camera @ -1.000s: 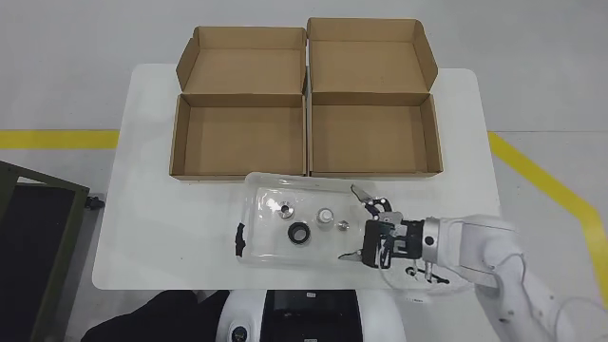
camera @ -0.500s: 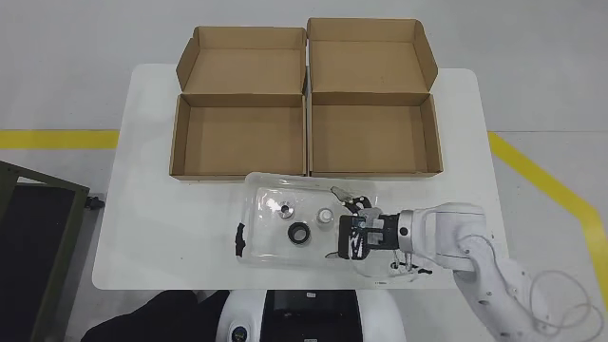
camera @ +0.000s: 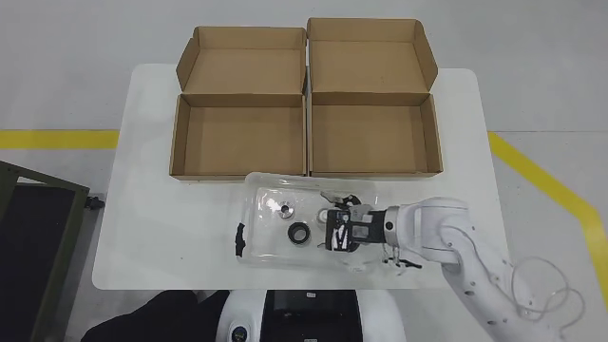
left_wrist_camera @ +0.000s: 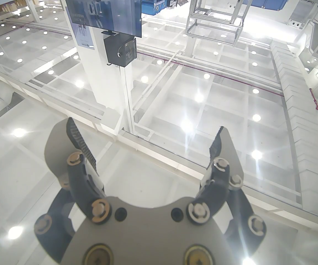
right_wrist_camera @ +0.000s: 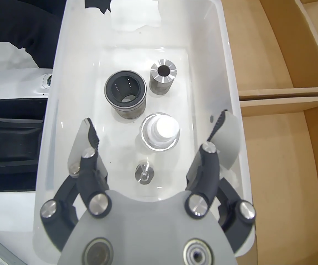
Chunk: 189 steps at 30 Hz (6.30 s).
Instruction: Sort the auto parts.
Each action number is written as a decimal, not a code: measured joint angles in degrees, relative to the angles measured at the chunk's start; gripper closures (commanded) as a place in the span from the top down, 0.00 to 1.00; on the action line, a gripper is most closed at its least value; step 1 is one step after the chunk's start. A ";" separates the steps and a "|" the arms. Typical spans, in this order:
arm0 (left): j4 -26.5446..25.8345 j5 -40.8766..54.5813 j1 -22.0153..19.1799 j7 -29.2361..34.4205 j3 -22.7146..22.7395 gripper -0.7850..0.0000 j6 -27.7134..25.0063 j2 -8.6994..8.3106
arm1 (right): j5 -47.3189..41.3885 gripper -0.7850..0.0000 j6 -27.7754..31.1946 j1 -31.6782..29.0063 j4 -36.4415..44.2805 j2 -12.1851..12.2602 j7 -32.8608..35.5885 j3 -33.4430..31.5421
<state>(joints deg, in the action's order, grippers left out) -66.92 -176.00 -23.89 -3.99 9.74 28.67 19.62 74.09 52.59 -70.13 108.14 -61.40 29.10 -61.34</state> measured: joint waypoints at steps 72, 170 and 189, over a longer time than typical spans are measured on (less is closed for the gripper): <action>0.00 0.00 0.00 0.00 0.00 1.00 0.00 0.00 | -28.46 0.00 5.14 1.24 -1.33 2.25 -33.76 -15.77; 0.00 0.00 0.00 0.00 0.00 1.00 0.00 0.00 | -5.69 0.26 -18.11 19.53 -30.13 -4.06 -20.25 4.14; 0.00 0.00 0.00 0.00 0.00 1.00 0.00 0.00 | -2.76 1.00 -19.57 17.70 -26.35 -4.09 -20.64 2.84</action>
<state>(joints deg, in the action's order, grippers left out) -66.92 -176.00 -23.89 -3.99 9.74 28.67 19.62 71.34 33.02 -52.43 81.80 -65.49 8.46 -58.50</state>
